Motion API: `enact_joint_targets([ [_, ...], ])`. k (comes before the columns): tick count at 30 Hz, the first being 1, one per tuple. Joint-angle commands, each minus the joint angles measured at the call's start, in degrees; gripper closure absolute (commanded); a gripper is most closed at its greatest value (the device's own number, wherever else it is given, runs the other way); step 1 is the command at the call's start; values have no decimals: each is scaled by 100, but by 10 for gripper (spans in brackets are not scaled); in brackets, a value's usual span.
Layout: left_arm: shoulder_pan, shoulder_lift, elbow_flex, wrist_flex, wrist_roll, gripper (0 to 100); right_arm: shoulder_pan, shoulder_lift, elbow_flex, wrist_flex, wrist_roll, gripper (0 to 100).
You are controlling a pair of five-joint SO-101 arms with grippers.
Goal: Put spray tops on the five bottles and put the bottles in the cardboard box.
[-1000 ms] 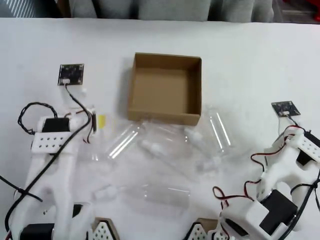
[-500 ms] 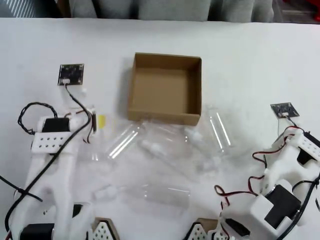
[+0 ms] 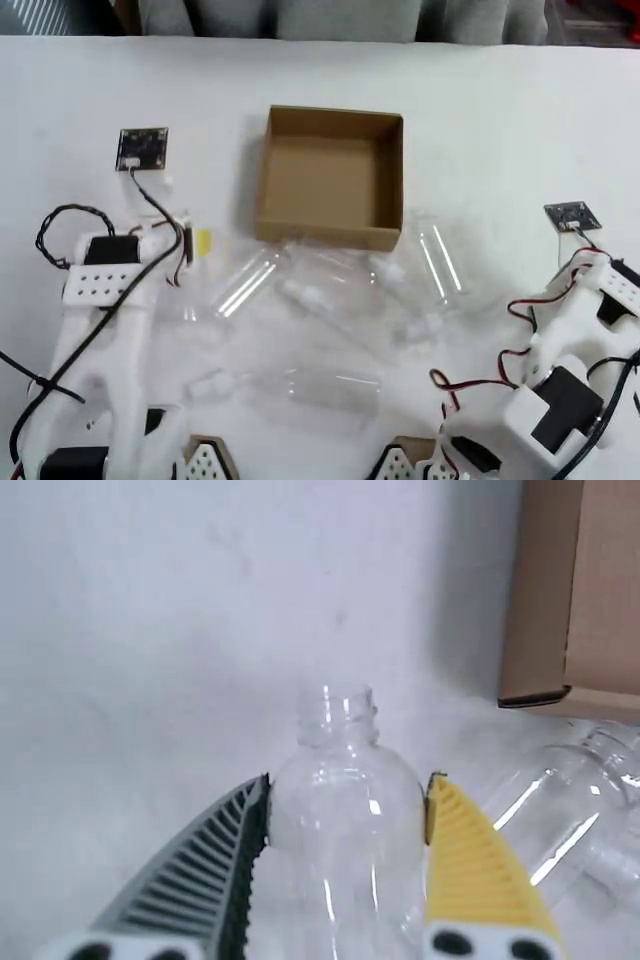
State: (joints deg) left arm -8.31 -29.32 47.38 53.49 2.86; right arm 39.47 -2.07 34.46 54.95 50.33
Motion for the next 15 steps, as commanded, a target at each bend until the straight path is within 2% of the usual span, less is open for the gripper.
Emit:
enact_joint_targets([
  [1, 31, -145, -686, 202, -62, 978, -92, -576, -791, 1068, -167, 982],
  [5, 40, -145, -1653, 914, -62, 978, -101, -1279, -1380, 2123, -642, 982],
  [10, 224, -171, -2655, 1670, -62, 978, -259, -2589, -1363, 3108, -703, 982],
  [13, 593, -620, -2708, 1846, -79, 978, -497, -3468, -1046, 3503, -721, 982],
  [15, 910, -1165, -2497, 1829, -97, 979, -778, -3987, -835, 3530, -1020, 982],
])
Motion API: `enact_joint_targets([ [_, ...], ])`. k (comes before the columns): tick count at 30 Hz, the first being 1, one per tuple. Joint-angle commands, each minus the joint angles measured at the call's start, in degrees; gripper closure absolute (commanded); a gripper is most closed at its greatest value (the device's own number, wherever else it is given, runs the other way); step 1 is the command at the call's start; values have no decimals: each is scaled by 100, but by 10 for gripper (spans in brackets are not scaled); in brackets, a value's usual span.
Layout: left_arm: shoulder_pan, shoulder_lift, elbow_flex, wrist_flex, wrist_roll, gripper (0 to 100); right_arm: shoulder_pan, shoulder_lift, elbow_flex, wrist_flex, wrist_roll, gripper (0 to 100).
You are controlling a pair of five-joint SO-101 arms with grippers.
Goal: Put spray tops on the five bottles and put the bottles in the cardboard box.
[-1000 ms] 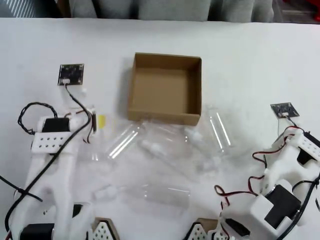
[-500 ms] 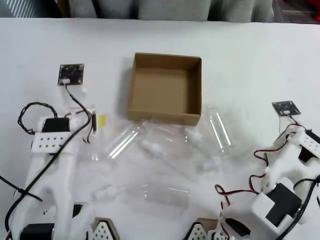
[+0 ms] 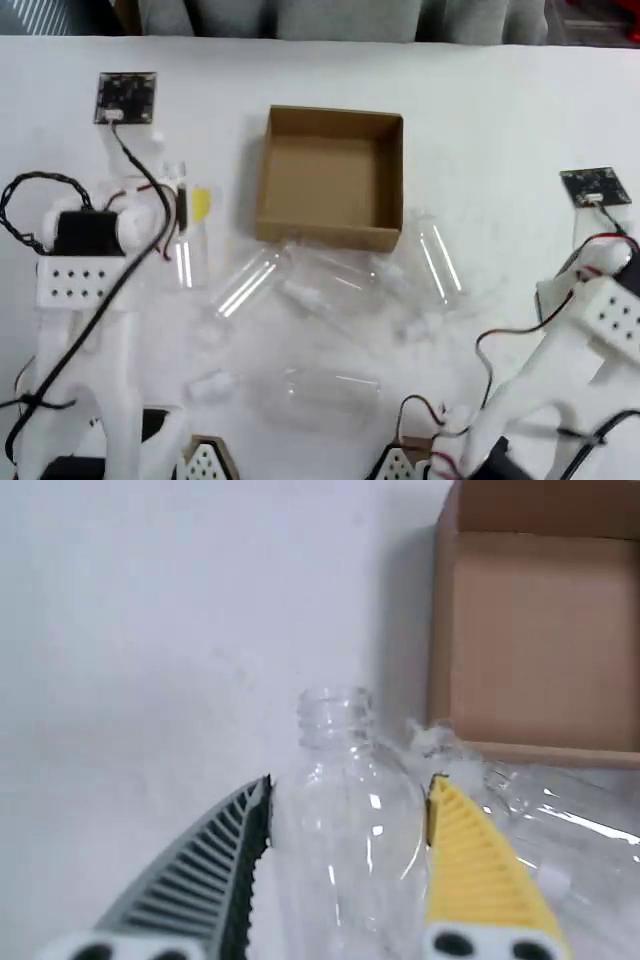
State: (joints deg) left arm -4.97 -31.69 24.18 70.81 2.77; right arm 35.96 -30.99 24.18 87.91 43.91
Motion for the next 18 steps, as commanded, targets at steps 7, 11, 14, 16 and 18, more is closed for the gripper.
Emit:
enact_joint_targets([
  [7, 1077, -2941, 1257, -1073, -88, 976, -1490, -1842, 1020, -1042, -2602, 981],
  [11, 1464, -3741, 2374, -2198, -44, 976, -2114, -1877, 1081, -2299, -3675, 980],
  [14, 1842, -4207, 3182, -3033, -44, 977, -2695, -1877, 1081, -3582, -3938, 980],
  [16, 2062, -4497, 3675, -3569, -44, 977, -3064, -1886, 1081, -4356, -4132, 980],
  [18, 2237, -4787, 4149, -4053, -44, 977, -3389, -1903, 1073, -4971, -4387, 980],
])
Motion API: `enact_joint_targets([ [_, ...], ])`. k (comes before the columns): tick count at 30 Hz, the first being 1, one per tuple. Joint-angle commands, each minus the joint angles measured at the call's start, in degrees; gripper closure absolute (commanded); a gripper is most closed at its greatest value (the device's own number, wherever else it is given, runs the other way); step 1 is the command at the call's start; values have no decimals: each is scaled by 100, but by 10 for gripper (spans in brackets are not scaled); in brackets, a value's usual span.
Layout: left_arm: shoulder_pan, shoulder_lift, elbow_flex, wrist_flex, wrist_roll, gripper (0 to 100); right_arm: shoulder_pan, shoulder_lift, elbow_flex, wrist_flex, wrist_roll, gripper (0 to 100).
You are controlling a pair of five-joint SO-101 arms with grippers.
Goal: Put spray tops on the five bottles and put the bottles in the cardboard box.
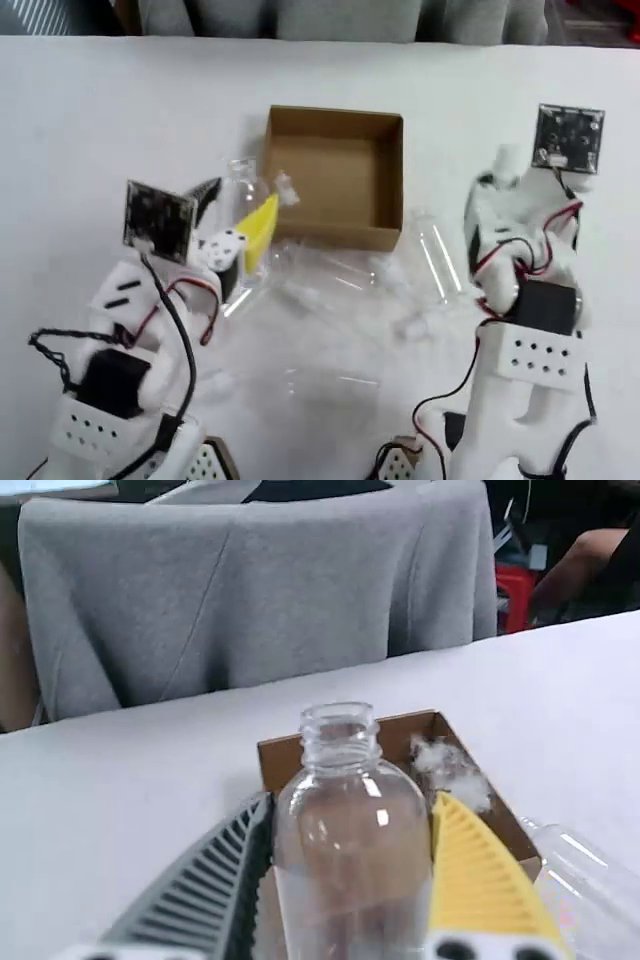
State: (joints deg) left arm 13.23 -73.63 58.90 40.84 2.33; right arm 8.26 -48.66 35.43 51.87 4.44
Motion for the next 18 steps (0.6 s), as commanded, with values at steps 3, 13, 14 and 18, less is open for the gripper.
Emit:
enact_joint_targets([
  [3, 611, -1033, 1354, -1662, 0, 977, -1042, -338, -141, -2053, -756, 980],
  [13, 725, -2237, 2620, -2022, -18, 977, -3284, -884, -1222, -2888, -949, 981],
  [14, 725, -2308, 2743, -2022, -35, 977, -3451, -848, -1407, -2932, -949, 981],
  [18, 725, -2633, 3015, -2022, -35, 977, -3996, -435, -2338, -2905, -949, 982],
])
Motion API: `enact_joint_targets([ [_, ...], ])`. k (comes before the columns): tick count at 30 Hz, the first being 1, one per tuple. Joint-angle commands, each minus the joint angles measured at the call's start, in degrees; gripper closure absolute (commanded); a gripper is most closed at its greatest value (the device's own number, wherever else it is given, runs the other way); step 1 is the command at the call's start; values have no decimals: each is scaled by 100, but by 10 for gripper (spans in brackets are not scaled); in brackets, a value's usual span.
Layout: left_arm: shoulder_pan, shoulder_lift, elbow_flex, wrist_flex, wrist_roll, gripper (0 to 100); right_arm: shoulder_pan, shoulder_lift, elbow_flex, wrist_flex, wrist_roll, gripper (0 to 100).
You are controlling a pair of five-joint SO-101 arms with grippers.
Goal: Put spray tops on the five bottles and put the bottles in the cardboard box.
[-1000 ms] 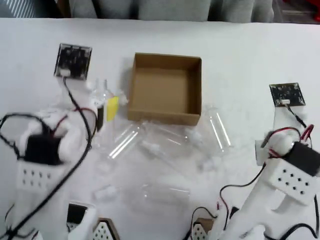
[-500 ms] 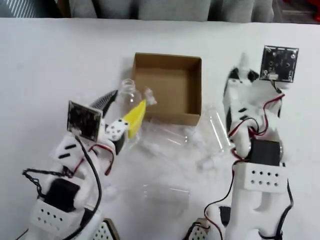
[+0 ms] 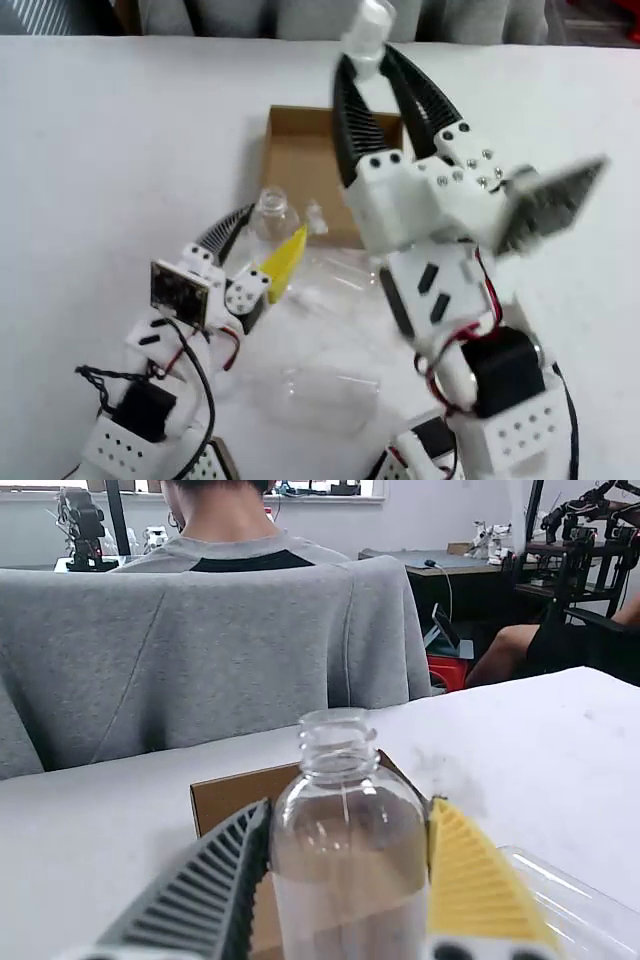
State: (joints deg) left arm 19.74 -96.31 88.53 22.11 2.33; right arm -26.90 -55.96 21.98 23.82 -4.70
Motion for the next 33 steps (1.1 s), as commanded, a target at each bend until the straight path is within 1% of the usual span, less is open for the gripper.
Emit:
enact_joint_targets([
  [1, 75, -453, 70, -141, -35, 977, -567, 426, -1178, -101, -35, 982],
  [4, 119, -646, 97, -18, -35, 977, -813, 778, -1424, -119, -44, 982],
  [7, 127, -787, 97, 237, -35, 977, -1015, 919, -1345, -127, -44, 982],
  [9, 127, -796, 97, 246, -35, 977, -1059, 892, -1143, -251, -35, 982],
  [17, 127, -796, 105, 255, -44, 977, -1059, 734, -422, -567, -70, 983],
  [26, 127, -796, 105, 255, -44, 977, -1059, -40, 1125, -1297, -70, 983],
  [33, 127, -796, 211, 237, -44, 977, -1086, -119, 1503, -1613, -141, 983],
])
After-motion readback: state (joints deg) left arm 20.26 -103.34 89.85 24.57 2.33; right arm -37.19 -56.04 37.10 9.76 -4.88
